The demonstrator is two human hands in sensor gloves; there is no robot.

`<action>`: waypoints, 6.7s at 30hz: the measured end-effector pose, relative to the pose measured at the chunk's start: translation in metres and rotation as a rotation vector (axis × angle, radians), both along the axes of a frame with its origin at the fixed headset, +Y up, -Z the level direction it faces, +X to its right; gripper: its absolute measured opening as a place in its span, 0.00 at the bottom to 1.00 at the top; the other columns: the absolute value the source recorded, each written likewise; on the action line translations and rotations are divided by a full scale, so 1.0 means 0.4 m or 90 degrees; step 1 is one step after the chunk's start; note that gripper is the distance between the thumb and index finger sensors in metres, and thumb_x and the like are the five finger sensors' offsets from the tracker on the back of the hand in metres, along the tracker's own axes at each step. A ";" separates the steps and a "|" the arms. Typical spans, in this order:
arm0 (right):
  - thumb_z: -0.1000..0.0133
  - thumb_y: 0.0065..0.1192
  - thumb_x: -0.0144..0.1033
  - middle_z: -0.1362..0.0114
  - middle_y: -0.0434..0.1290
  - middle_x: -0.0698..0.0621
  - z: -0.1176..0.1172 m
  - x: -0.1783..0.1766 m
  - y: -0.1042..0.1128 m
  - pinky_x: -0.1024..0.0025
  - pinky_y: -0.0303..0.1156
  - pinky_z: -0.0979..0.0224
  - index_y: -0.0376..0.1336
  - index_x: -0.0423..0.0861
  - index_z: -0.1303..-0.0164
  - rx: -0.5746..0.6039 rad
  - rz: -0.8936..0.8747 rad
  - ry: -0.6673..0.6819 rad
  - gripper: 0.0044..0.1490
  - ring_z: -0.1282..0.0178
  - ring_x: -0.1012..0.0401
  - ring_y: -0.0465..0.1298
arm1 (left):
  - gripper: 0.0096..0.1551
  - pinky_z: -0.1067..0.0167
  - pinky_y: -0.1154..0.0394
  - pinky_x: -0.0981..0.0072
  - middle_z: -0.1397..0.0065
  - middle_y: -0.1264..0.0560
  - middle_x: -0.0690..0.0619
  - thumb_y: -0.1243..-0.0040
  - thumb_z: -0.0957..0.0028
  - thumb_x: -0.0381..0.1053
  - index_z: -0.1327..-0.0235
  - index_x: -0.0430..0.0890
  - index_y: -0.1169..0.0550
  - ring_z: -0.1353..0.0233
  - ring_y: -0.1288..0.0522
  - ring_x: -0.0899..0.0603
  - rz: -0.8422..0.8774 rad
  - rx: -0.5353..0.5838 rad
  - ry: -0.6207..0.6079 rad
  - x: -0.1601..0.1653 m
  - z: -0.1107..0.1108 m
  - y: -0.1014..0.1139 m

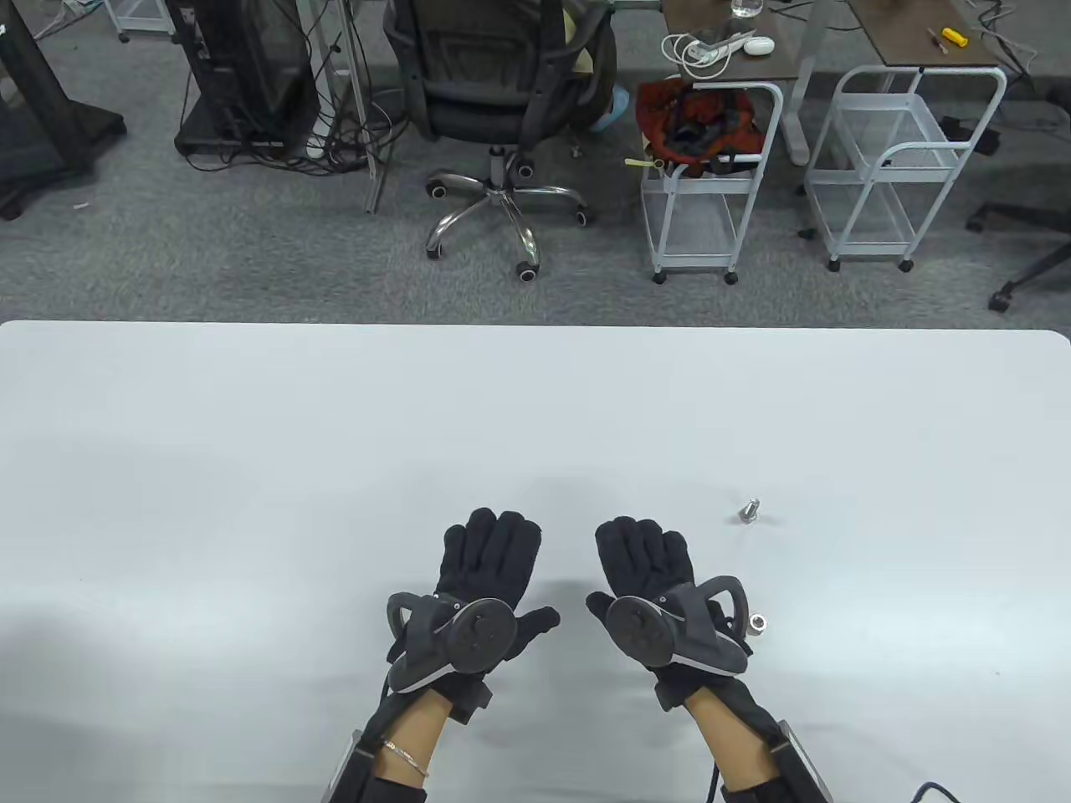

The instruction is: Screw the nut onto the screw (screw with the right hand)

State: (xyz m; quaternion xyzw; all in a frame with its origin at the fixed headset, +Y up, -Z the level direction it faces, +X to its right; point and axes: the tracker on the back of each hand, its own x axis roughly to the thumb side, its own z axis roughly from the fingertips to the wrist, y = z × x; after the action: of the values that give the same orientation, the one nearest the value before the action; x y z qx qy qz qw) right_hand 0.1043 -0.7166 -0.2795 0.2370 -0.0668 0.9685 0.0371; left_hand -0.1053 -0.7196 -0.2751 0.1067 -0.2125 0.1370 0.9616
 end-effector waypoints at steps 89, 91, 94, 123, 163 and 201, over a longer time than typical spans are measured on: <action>0.41 0.61 0.35 0.49 0.82 0.40 -0.055 0.047 0.095 0.56 0.77 0.51 0.68 0.28 0.39 -0.126 -0.220 -0.141 0.29 0.58 0.56 0.86 | 0.44 0.39 0.22 0.50 0.33 0.16 0.47 0.38 0.53 0.65 0.29 0.41 0.27 0.41 0.14 0.43 0.222 -0.099 -0.026 0.056 -0.002 -0.003; 0.41 0.60 0.35 0.50 0.82 0.40 -0.032 0.030 0.095 0.56 0.77 0.51 0.68 0.28 0.39 -0.139 -0.256 -0.106 0.29 0.58 0.55 0.86 | 0.42 0.41 0.20 0.52 0.36 0.14 0.49 0.38 0.53 0.65 0.31 0.40 0.26 0.43 0.13 0.45 0.245 -0.107 -0.032 0.059 -0.002 -0.005; 0.41 0.60 0.35 0.50 0.83 0.40 -0.012 0.012 0.090 0.56 0.77 0.51 0.68 0.28 0.40 -0.165 -0.301 -0.065 0.29 0.59 0.56 0.86 | 0.39 0.43 0.19 0.55 0.39 0.13 0.50 0.37 0.52 0.63 0.35 0.39 0.24 0.46 0.11 0.47 0.274 -0.120 -0.036 0.063 -0.001 -0.008; 0.42 0.64 0.36 0.32 0.70 0.29 -0.076 0.234 -0.113 0.48 0.72 0.42 0.59 0.29 0.25 -0.313 0.268 -0.432 0.40 0.41 0.43 0.79 | 0.26 0.53 0.15 0.64 0.57 0.07 0.56 0.29 0.58 0.60 0.54 0.45 0.13 0.59 0.09 0.55 0.210 -0.065 0.044 0.016 -0.022 -0.020; 0.43 0.63 0.35 0.42 0.78 0.36 -0.018 0.065 0.006 0.55 0.76 0.47 0.65 0.33 0.35 -0.225 -0.503 -0.004 0.30 0.53 0.56 0.84 | 0.26 0.54 0.15 0.65 0.59 0.07 0.56 0.30 0.57 0.59 0.54 0.43 0.13 0.60 0.09 0.55 0.256 -0.071 0.000 0.032 -0.012 -0.016; 0.41 0.64 0.40 0.51 0.82 0.41 -0.039 0.078 -0.035 0.59 0.78 0.53 0.67 0.24 0.41 -0.409 -0.612 0.037 0.35 0.62 0.59 0.86 | 0.26 0.53 0.15 0.65 0.59 0.07 0.57 0.29 0.60 0.59 0.55 0.45 0.13 0.60 0.09 0.56 0.232 -0.017 -0.023 0.036 -0.002 0.001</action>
State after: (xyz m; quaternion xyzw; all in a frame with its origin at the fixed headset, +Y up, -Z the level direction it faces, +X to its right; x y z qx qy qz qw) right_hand 0.1355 -0.7305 -0.2952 0.1836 0.1311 0.8075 0.5451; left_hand -0.0911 -0.7190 -0.2759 0.1282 -0.2052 0.3136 0.9182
